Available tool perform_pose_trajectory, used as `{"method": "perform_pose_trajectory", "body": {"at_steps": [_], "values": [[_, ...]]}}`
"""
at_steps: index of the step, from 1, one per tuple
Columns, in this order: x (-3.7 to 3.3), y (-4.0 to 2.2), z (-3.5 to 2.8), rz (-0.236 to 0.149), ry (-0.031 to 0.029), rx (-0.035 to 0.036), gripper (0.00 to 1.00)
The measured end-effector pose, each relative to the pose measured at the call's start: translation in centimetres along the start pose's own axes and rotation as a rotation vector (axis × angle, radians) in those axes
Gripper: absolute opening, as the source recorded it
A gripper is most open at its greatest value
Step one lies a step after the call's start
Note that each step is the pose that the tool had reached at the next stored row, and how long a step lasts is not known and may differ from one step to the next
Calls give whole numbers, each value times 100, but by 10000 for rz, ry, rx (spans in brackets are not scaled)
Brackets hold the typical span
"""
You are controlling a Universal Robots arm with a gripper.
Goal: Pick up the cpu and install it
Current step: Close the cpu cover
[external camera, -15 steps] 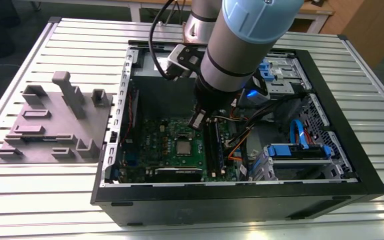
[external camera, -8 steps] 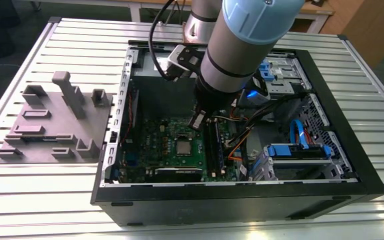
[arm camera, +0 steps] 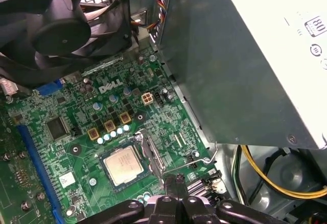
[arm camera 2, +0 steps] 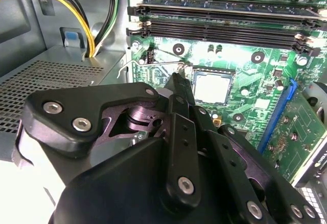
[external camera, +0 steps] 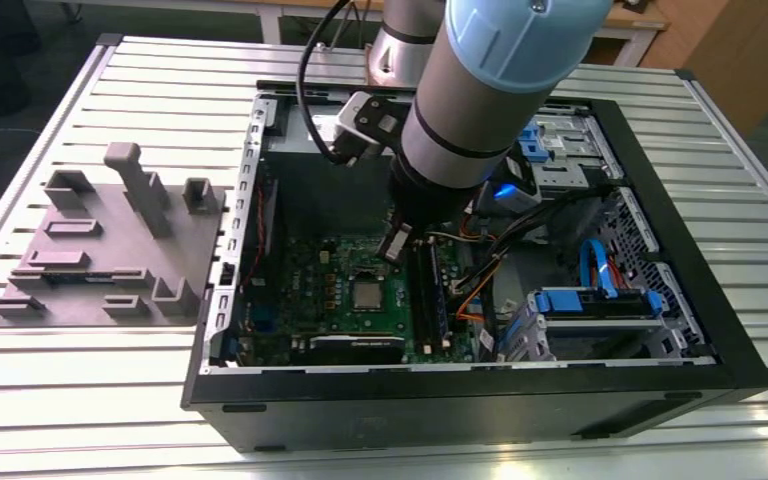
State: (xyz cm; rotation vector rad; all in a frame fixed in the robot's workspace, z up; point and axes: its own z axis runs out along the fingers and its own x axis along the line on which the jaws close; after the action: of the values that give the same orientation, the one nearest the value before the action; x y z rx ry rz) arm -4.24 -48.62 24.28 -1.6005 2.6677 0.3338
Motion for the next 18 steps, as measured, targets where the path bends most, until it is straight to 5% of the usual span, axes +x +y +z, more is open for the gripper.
{"method": "perform_pose_trajectory", "body": {"at_steps": [14,18], "values": [[42,-21,-8,-1,0,0,10],[107,27,-5,-19,2,-3,10]]}}
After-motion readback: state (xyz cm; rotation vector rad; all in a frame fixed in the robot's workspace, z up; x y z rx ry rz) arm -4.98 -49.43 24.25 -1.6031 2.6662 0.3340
